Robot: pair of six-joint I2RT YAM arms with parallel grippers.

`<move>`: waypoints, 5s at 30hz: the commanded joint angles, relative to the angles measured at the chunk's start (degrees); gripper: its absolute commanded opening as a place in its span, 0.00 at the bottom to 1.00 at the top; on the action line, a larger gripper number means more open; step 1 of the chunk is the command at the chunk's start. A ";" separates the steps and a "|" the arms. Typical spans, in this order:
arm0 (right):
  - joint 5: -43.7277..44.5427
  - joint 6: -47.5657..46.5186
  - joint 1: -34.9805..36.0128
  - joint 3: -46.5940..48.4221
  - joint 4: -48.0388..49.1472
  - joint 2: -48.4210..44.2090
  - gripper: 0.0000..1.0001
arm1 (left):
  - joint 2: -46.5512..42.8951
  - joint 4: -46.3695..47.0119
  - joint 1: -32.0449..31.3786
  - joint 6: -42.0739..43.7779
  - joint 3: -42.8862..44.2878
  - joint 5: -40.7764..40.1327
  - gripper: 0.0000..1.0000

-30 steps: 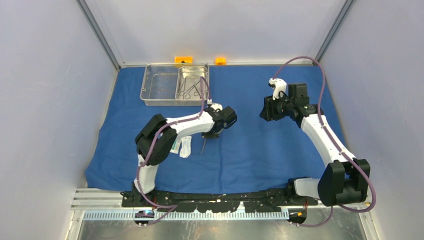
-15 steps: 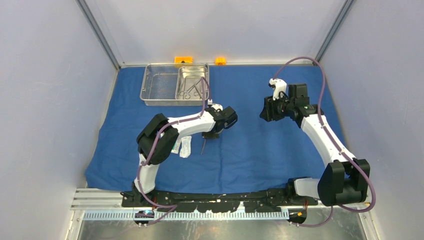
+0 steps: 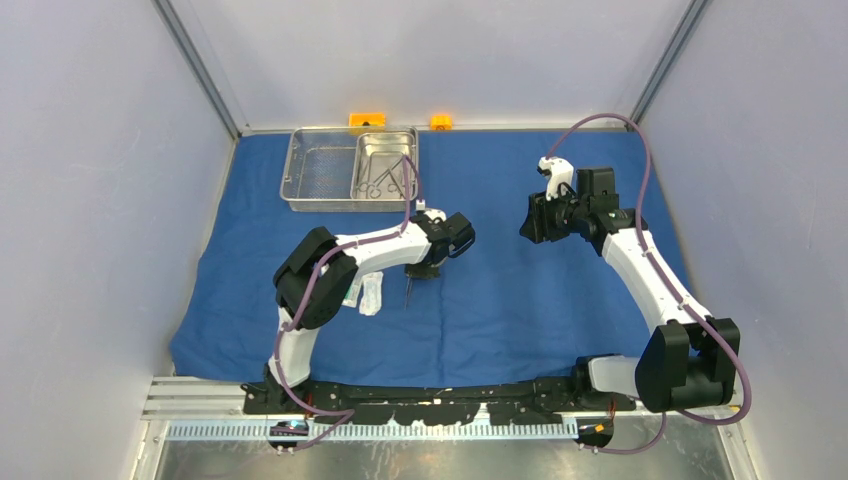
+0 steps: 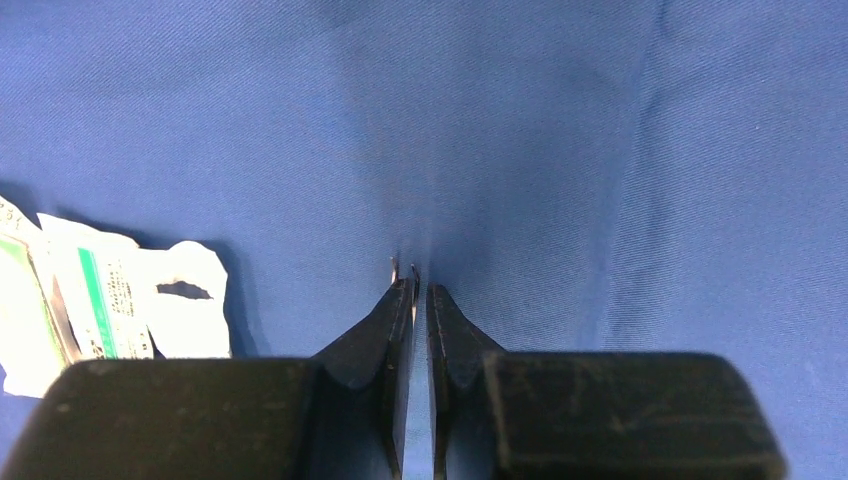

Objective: Open and lay out the surgical kit

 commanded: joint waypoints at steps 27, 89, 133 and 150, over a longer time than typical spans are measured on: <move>-1.39 -1.13 -0.58 0.08 1.86 -2.36 0.49 | -8.56 2.50 4.96 7.11 4.36 -2.79 0.14; -3.36 -3.68 1.68 8.91 -1.19 10.94 0.51 | 34.76 9.58 37.12 25.50 58.82 38.74 0.43; -3.73 -4.12 2.53 14.14 -4.39 11.48 0.51 | 21.83 13.53 41.72 20.48 59.07 51.50 0.00; -19.71 12.39 10.15 21.35 8.58 16.12 0.52 | -2.05 69.47 40.47 -11.62 14.43 86.68 0.00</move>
